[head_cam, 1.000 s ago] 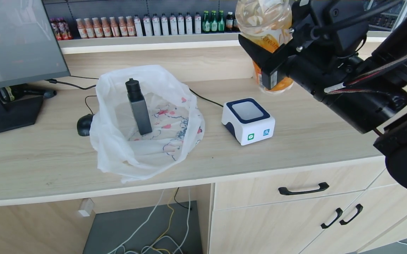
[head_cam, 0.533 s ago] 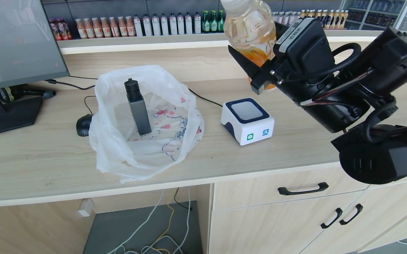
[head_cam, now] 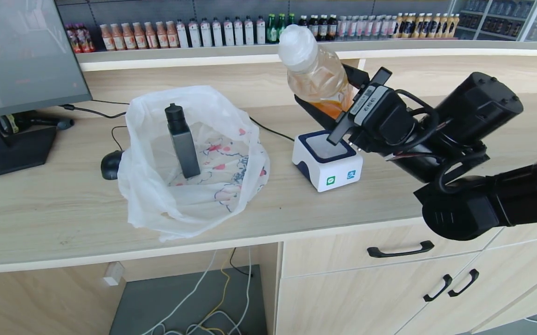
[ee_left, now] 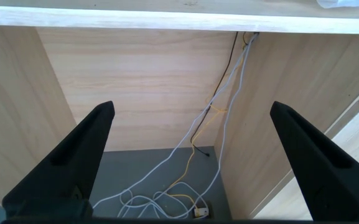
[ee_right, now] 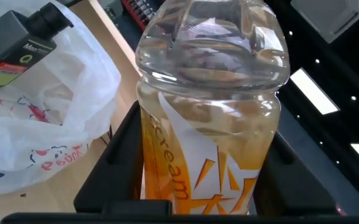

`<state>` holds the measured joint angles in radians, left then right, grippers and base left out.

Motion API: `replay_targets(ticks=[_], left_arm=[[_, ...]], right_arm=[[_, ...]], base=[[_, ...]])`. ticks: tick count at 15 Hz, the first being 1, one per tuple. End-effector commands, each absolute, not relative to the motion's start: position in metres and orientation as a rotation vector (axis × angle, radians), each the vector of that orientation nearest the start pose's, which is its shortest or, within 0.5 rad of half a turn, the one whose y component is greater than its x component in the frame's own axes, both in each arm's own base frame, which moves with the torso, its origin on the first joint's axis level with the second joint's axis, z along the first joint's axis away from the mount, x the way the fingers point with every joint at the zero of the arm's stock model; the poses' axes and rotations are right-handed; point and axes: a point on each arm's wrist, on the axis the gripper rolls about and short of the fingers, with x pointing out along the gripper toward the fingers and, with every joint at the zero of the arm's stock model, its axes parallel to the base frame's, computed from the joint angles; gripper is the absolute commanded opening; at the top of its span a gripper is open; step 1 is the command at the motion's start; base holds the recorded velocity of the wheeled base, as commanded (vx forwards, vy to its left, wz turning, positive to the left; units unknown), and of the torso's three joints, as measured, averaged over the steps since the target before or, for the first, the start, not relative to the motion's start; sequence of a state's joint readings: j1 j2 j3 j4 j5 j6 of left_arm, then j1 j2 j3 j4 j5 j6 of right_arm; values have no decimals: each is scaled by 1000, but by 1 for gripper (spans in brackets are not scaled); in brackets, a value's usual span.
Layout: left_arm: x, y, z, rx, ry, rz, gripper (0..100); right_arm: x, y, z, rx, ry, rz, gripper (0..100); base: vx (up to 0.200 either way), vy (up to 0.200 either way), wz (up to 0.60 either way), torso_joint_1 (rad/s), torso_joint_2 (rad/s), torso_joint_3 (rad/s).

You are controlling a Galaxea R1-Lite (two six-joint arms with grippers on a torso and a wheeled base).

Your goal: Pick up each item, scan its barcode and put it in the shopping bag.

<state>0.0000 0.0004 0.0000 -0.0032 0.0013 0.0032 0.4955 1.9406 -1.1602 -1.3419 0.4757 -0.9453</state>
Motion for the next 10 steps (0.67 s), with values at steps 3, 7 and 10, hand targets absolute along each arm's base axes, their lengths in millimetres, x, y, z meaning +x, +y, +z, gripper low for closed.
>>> replay_targets(ticks=[3, 7, 10], left_arm=[[-23, 0, 76, 3, -5, 2, 100], [-23, 0, 76, 3, -3, 2, 100], [-23, 0, 76, 3, -5, 2, 100]], right_arm=[[331, 174, 254, -876, -972, 630, 0], [329, 172, 248, -905, -999, 701, 0], [325, 178, 243, -910, -1000, 727, 0]], base=[[0, 0, 0, 0, 0, 0], [0, 0, 0, 0, 0, 0], [0, 0, 0, 0, 0, 0]])
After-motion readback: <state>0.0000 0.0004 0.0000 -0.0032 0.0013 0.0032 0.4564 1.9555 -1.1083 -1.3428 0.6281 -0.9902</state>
